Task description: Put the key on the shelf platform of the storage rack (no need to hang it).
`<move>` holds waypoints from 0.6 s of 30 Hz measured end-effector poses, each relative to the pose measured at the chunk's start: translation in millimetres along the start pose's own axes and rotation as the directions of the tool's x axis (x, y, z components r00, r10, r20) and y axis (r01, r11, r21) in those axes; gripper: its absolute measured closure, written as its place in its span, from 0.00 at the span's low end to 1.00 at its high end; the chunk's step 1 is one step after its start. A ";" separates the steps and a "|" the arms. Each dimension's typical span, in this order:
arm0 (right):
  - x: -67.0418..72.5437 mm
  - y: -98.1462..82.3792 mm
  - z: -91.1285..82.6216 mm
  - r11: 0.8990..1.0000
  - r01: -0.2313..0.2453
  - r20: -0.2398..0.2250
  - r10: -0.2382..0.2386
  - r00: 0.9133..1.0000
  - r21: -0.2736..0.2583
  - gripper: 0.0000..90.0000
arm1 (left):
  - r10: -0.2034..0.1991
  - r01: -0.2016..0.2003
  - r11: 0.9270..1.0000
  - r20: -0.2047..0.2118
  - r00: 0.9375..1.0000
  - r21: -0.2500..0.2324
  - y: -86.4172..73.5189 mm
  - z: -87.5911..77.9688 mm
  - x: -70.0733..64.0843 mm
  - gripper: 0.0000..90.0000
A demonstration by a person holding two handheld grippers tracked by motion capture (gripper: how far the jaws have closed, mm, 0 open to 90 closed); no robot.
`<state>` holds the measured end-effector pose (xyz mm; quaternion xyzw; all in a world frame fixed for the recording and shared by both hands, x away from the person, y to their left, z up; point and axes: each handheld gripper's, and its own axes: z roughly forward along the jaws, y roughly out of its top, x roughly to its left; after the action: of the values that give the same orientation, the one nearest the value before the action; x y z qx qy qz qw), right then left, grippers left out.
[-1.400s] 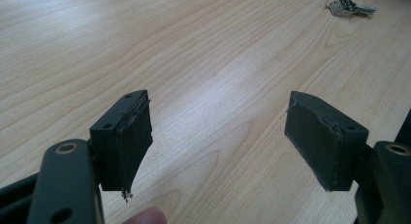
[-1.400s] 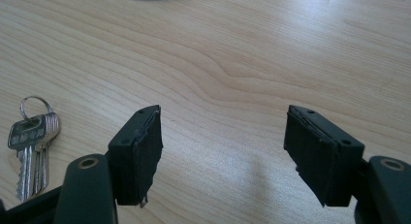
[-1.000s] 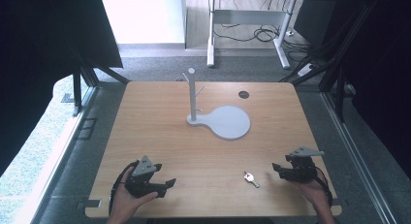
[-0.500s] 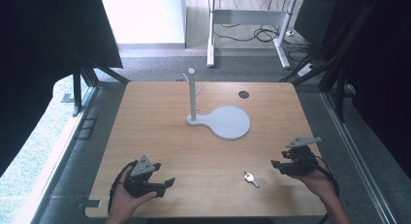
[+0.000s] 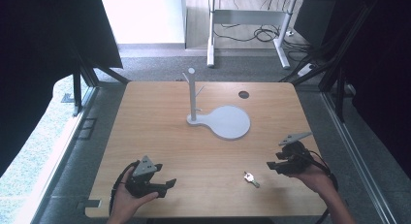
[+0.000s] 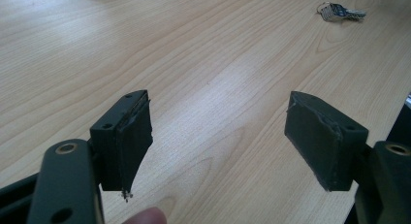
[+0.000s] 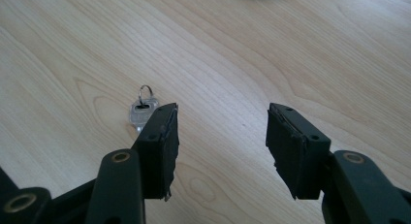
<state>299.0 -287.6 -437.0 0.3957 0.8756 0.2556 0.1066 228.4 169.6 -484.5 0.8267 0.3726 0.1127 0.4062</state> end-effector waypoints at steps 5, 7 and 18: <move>3.2 10.7 2.9 0.998 0.013 -0.019 -0.012 1.000 0.054 0.53 | -0.003 0.003 1.000 -0.002 1.000 0.002 -1.1 0.0 1.4 0.28; 3.2 13.9 4.0 0.998 0.018 -0.028 -0.016 0.999 0.067 0.53 | -0.004 0.004 1.000 -0.003 1.000 0.005 -1.3 0.5 1.7 0.28; 13.4 30.5 12.0 0.990 0.051 -0.065 -0.043 0.997 0.130 0.56 | -0.002 0.002 1.000 0.001 1.000 0.012 -1.9 3.4 1.0 0.28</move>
<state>314.3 -256.3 -430.8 0.3729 0.9026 0.2068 0.0590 229.8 169.1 -488.2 0.8290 0.3737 0.1097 0.4014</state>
